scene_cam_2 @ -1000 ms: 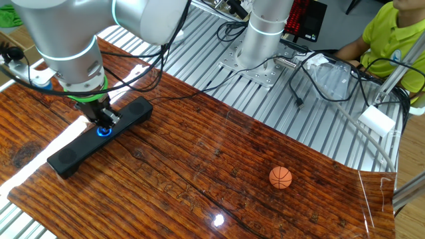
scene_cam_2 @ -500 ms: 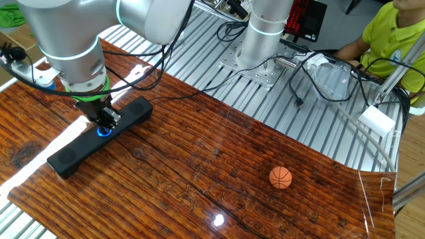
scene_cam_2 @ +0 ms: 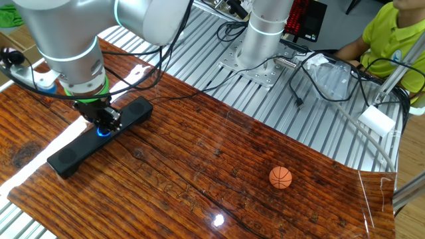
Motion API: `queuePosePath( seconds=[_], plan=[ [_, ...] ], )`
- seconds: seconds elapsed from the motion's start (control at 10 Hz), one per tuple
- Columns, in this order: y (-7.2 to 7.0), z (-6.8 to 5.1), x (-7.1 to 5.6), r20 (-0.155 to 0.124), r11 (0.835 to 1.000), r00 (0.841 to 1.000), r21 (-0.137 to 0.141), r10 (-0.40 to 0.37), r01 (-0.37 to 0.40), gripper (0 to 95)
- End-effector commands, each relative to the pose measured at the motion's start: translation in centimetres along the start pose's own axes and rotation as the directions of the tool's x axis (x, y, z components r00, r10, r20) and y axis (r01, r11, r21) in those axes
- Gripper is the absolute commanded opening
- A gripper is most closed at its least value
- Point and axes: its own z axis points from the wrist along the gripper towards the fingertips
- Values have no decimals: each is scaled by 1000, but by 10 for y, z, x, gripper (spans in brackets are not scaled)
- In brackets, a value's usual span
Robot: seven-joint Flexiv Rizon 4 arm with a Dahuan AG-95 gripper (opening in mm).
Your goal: Turn the knob to increase the volume of the speaker
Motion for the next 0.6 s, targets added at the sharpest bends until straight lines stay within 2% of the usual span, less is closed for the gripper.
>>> queuePosePath(
  seconds=[0.1,0.6],
  plan=[
    [1,-1,0,-6,999,999,24,-49,49,380],
    [2,0,-1,-7,999,999,20,-50,50,380]
  ],
)
